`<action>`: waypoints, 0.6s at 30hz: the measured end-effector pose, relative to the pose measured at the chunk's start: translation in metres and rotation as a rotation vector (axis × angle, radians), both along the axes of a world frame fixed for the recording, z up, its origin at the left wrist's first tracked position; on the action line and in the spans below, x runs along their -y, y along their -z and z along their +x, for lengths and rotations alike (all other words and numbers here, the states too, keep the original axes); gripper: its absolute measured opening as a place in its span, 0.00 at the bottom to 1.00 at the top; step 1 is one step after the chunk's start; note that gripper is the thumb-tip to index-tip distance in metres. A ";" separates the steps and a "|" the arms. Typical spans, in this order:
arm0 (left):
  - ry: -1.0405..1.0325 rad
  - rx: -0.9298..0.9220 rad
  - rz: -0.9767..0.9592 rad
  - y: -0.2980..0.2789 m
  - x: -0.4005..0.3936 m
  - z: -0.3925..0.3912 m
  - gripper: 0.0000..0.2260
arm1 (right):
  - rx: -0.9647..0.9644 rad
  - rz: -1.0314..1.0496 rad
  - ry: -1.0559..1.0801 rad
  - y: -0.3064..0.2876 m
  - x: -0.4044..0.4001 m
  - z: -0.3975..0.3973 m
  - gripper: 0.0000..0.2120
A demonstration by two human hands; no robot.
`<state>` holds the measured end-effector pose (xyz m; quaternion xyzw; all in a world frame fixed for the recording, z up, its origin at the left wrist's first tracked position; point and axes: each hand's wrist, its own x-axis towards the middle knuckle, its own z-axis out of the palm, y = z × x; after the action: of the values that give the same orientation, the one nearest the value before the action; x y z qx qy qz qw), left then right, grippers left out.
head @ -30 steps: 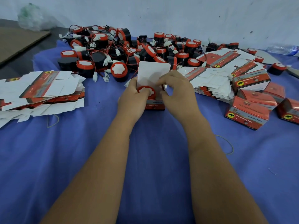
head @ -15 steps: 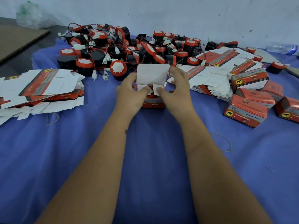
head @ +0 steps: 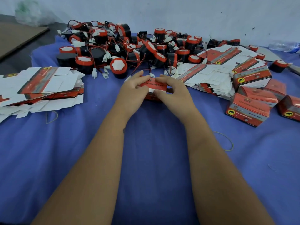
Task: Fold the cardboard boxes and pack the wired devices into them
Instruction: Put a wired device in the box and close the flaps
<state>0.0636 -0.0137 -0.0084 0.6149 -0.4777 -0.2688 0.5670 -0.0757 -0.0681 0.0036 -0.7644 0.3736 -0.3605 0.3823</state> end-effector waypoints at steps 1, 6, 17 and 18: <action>0.018 0.026 0.011 0.001 0.001 0.002 0.21 | -0.039 -0.038 -0.002 0.001 0.001 0.000 0.19; 0.038 0.116 0.002 0.003 0.000 0.005 0.24 | -0.100 -0.181 0.036 0.005 0.007 0.000 0.19; 0.002 -0.096 -0.167 0.002 -0.004 0.001 0.10 | 0.052 -0.148 0.084 0.002 0.001 0.003 0.10; -0.010 -0.130 -0.170 0.003 -0.003 0.002 0.11 | 0.079 -0.129 0.077 0.001 0.000 0.003 0.09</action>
<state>0.0660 -0.0104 -0.0109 0.5482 -0.4580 -0.2640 0.6481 -0.0729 -0.0679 0.0021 -0.7577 0.3632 -0.4282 0.3325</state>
